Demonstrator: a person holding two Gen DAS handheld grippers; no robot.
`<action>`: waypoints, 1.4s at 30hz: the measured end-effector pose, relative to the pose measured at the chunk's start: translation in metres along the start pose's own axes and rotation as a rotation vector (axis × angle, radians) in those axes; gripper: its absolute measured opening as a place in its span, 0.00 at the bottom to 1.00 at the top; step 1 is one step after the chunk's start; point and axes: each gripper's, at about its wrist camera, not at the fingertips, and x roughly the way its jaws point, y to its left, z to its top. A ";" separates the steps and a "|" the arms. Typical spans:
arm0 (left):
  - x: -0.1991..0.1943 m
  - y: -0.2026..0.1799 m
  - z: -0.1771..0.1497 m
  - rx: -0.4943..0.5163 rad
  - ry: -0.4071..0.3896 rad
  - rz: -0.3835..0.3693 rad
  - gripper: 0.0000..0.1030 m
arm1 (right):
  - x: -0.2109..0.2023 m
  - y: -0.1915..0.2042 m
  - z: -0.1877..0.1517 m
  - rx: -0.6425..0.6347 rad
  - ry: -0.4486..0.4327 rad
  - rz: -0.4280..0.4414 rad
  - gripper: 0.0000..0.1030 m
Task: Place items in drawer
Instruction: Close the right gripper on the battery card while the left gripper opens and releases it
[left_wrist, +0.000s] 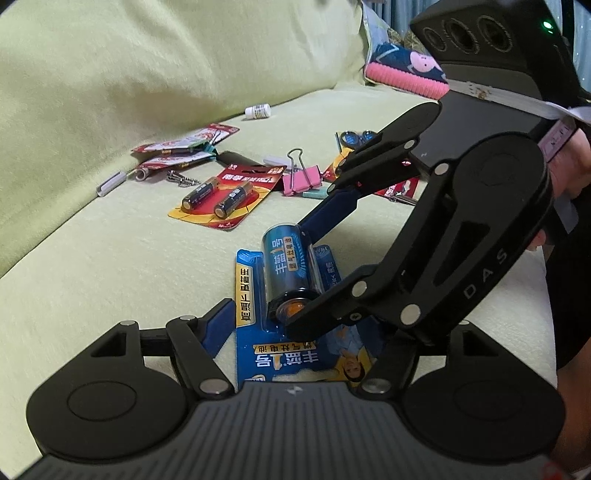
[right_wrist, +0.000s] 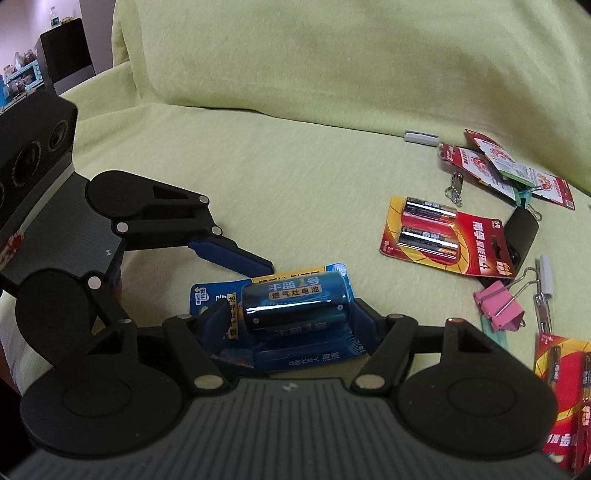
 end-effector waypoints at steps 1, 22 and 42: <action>-0.001 0.000 -0.001 0.000 -0.007 0.001 0.69 | 0.002 -0.002 0.001 0.004 0.006 -0.002 0.63; -0.005 -0.001 -0.011 -0.013 -0.054 0.014 0.80 | 0.004 -0.006 0.005 0.047 -0.007 -0.031 0.58; -0.004 -0.008 -0.005 0.006 -0.089 0.047 0.59 | -0.014 -0.039 0.007 0.335 -0.060 0.113 0.58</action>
